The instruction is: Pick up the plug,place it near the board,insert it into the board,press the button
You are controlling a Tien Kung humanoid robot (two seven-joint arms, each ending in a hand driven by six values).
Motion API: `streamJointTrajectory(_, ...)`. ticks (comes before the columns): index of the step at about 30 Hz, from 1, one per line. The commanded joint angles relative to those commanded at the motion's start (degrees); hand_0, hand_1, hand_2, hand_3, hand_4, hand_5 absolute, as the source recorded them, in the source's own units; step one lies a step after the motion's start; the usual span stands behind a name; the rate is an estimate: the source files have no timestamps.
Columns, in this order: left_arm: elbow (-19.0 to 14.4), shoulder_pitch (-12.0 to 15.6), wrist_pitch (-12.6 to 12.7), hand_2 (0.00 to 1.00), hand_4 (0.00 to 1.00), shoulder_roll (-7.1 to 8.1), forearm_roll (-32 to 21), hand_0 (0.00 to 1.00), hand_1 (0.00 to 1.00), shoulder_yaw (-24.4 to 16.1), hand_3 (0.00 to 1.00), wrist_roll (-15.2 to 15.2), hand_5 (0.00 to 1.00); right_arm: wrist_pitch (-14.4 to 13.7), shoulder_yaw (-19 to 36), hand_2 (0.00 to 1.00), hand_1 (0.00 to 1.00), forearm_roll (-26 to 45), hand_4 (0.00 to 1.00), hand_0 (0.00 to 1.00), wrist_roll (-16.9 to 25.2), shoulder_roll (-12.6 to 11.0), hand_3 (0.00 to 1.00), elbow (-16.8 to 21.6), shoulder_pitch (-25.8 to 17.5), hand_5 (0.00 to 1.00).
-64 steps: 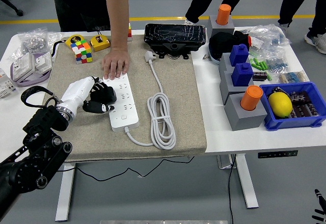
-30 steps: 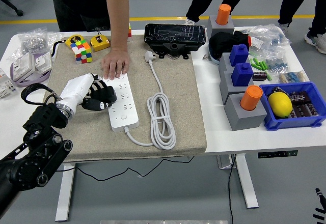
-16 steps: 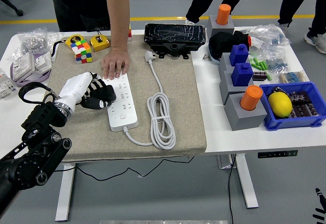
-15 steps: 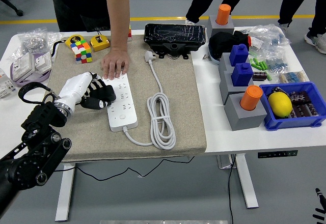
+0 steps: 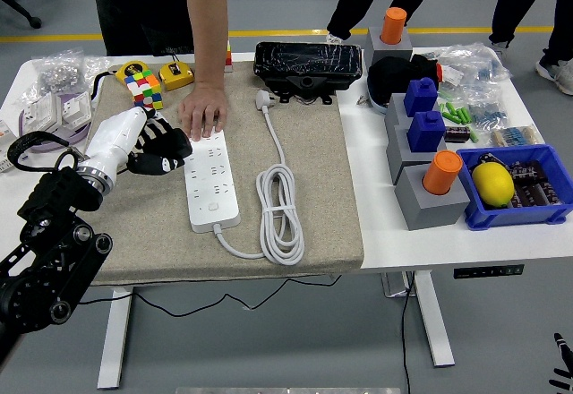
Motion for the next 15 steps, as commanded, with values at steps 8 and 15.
streamJointTrajectory(8,0.1,0.2,-1.7,0.279,0.633,1.0,1.4,0.346,0.218,-2.9,0.304,0.2,0.085,0.0,-0.1,0.746,0.843,0.1,0.998,0.998,0.1,0.1,0.79,0.0,0.1,0.998)
streamJointTrajectory(15,3.8,0.7,-5.0,0.296,0.627,2.34,2.9,0.377,0.285,-5.2,0.315,0.7,0.084,0.0,-0.1,0.746,0.843,0.3,0.998,0.998,0.0,0.0,0.79,0.0,0.3,0.998)
